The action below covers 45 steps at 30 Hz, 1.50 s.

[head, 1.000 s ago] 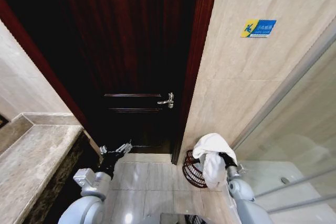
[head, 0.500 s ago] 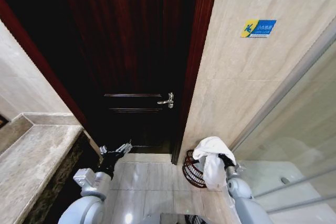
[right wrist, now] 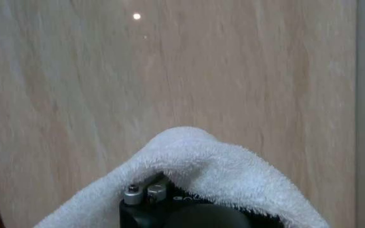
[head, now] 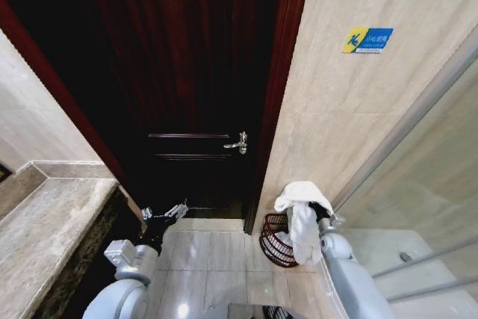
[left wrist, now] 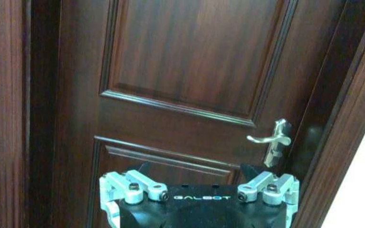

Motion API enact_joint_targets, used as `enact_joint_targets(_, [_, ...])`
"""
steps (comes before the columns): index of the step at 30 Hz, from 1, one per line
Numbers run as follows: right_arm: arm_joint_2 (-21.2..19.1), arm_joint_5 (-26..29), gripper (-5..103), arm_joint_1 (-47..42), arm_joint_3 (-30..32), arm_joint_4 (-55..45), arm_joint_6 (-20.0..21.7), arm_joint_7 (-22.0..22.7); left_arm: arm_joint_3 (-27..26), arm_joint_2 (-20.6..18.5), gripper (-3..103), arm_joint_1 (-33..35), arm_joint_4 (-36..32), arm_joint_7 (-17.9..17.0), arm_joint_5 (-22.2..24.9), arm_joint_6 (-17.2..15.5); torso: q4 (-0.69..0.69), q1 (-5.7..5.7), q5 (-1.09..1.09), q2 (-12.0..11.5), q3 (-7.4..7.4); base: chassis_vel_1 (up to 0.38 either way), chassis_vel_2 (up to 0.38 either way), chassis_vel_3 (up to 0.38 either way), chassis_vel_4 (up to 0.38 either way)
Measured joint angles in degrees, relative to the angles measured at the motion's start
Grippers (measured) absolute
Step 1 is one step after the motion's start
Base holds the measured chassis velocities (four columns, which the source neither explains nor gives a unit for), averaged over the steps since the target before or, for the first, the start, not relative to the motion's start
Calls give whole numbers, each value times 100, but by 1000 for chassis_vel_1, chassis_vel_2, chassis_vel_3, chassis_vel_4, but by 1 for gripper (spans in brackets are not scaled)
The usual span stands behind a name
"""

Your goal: Discard the used towel into the hamper.

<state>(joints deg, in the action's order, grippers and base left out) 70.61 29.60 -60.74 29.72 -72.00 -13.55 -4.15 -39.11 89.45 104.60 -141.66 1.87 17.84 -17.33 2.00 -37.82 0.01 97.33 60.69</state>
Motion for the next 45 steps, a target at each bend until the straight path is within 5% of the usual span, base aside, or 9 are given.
enact_joint_targets(24, [-168,547,12,183,-51,-782,-54,-434,0,0,97,0,0,0,0,0,-1,1,-2,0,-1,0,0,0,0])
enact_joint_targets(36, [129,464,12,293,-189,1488,-750,-1028,0,0,97,0,0,0,0,0,3,-2,0,0,0,0,0,0,0])
enact_joint_targets(45, [245,401,12,263,-188,2055,-1016,-1159,0,0,97,0,0,0,0,0,1,0,-2,0,-1,0,0,0,0])
